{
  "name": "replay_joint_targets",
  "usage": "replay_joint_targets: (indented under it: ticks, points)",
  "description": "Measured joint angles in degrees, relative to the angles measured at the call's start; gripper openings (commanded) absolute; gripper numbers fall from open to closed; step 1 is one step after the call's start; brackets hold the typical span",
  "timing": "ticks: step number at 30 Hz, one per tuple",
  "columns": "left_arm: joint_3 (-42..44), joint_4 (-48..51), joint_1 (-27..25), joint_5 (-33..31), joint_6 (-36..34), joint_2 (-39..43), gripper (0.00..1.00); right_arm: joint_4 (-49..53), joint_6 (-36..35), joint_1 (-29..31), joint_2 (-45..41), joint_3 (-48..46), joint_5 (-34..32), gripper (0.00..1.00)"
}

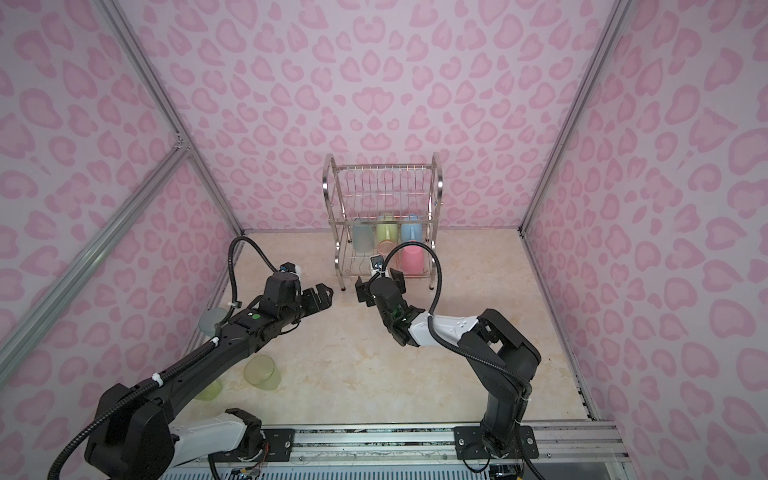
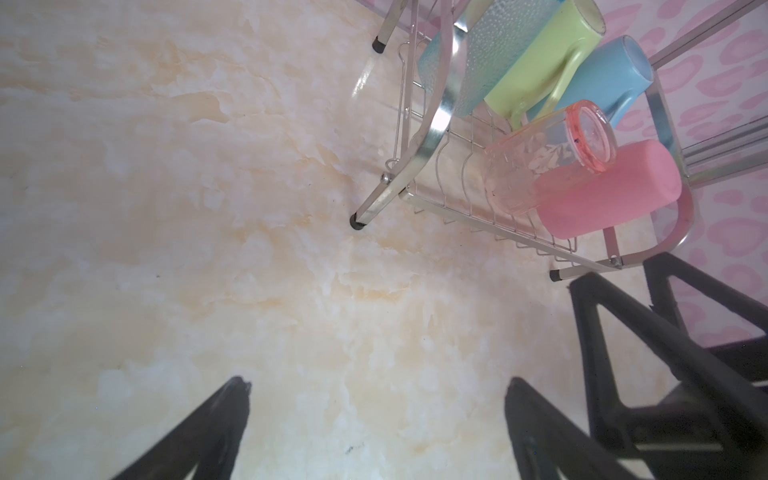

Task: Load the cups into the dish rack
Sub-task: 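Draw the right gripper back from the rack while the left gripper nears the green cup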

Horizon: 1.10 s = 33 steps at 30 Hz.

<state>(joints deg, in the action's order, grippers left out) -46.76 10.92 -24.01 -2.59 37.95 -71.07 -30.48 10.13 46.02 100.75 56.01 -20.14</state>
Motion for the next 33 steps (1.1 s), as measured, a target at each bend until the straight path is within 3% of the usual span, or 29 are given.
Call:
replay_joint_targets:
  ticks: [16, 33]
  points:
    - [-4.2, 12.5, 0.2, -3.1, -0.1, 0.3, 0.98, 7.7, 2.0, 1.4, -7.3, -5.2, 15.8, 0.89]
    - [-11.7, 31.6, 0.3, -4.7, 6.6, 0.2, 0.93, 3.6, -1.8, 1.5, -10.7, -13.8, 15.5, 0.84]
